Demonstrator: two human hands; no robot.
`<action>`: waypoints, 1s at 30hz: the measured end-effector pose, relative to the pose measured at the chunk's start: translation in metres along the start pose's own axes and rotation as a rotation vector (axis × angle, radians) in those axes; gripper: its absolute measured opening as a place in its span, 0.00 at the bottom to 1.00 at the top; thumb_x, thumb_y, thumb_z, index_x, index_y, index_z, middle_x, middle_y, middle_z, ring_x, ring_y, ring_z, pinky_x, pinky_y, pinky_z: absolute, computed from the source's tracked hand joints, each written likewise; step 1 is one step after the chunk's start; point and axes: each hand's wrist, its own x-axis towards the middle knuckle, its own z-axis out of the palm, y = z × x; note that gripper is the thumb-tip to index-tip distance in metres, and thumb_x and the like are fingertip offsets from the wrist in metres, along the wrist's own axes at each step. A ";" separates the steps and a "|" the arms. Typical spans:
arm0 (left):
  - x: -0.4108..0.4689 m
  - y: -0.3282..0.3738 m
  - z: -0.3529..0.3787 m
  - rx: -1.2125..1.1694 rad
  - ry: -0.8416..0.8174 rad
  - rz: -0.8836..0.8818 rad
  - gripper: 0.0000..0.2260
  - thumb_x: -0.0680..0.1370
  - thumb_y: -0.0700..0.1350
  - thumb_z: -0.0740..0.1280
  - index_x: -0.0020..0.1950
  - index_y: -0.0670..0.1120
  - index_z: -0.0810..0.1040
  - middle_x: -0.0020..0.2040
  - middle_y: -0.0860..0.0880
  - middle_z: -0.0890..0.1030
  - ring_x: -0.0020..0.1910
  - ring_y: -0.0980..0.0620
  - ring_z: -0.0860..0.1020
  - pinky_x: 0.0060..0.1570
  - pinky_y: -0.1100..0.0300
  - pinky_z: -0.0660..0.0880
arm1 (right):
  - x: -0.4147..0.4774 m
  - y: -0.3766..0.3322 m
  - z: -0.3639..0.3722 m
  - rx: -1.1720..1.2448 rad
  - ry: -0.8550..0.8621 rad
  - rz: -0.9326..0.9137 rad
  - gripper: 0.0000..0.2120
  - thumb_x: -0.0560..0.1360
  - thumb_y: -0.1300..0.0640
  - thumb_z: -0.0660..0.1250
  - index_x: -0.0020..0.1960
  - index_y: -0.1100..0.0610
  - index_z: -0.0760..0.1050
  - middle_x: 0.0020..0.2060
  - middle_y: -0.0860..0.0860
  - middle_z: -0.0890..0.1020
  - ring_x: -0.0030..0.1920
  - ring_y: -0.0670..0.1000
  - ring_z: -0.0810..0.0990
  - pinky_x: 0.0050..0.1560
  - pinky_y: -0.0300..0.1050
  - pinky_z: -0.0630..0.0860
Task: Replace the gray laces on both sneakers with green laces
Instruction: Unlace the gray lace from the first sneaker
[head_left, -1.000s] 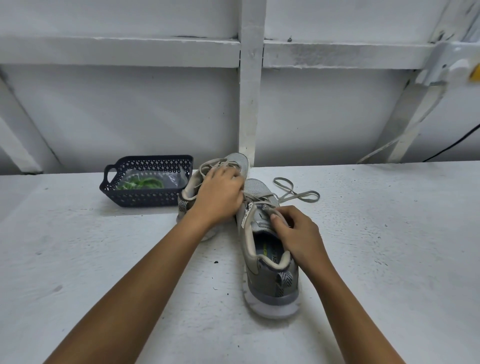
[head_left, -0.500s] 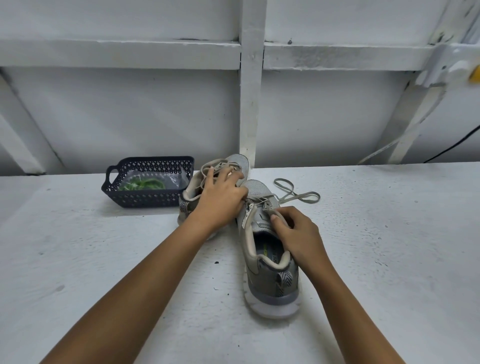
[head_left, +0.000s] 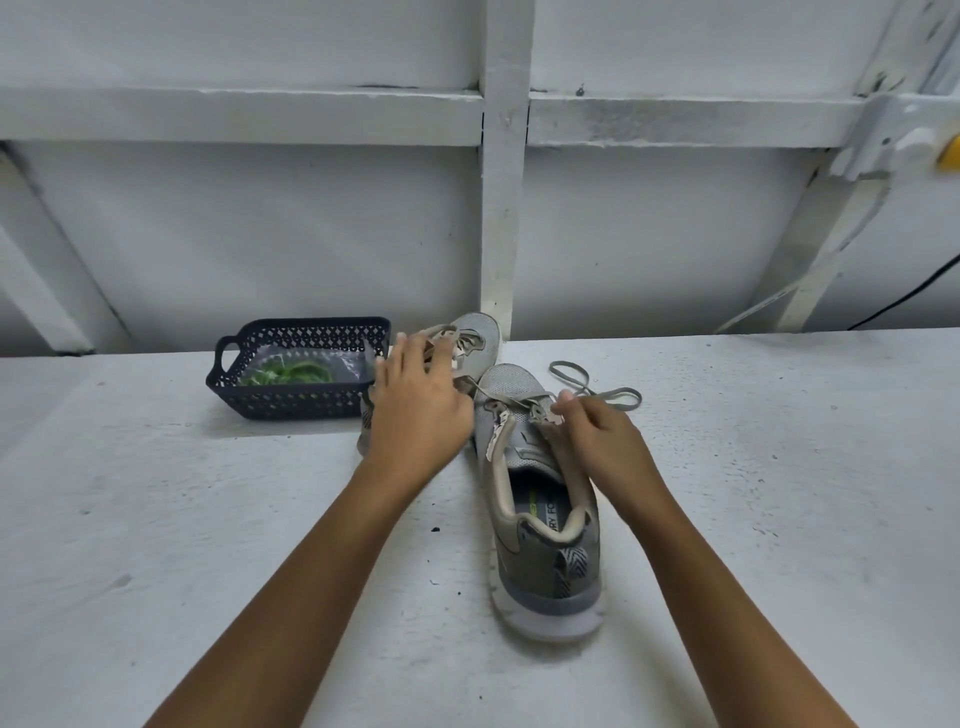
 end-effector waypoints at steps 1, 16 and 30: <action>-0.008 0.005 0.000 -0.087 0.016 0.012 0.24 0.78 0.43 0.59 0.74 0.42 0.63 0.72 0.40 0.63 0.74 0.42 0.57 0.73 0.47 0.53 | 0.008 -0.001 -0.001 -0.027 0.005 -0.006 0.15 0.80 0.49 0.58 0.51 0.57 0.79 0.43 0.50 0.81 0.47 0.50 0.78 0.47 0.44 0.71; -0.045 0.040 0.019 -0.469 -0.276 -0.237 0.22 0.81 0.46 0.58 0.74 0.45 0.62 0.72 0.45 0.66 0.70 0.48 0.64 0.63 0.60 0.61 | 0.071 0.005 0.003 -0.453 -0.164 -0.154 0.09 0.78 0.58 0.61 0.50 0.61 0.77 0.50 0.57 0.81 0.50 0.55 0.76 0.43 0.40 0.64; -0.047 0.043 0.019 -0.505 -0.267 -0.267 0.19 0.81 0.44 0.57 0.72 0.44 0.65 0.69 0.44 0.68 0.68 0.48 0.65 0.61 0.60 0.62 | 0.071 -0.004 0.010 -0.562 -0.198 -0.179 0.08 0.76 0.60 0.65 0.52 0.60 0.81 0.49 0.57 0.83 0.48 0.52 0.78 0.41 0.38 0.67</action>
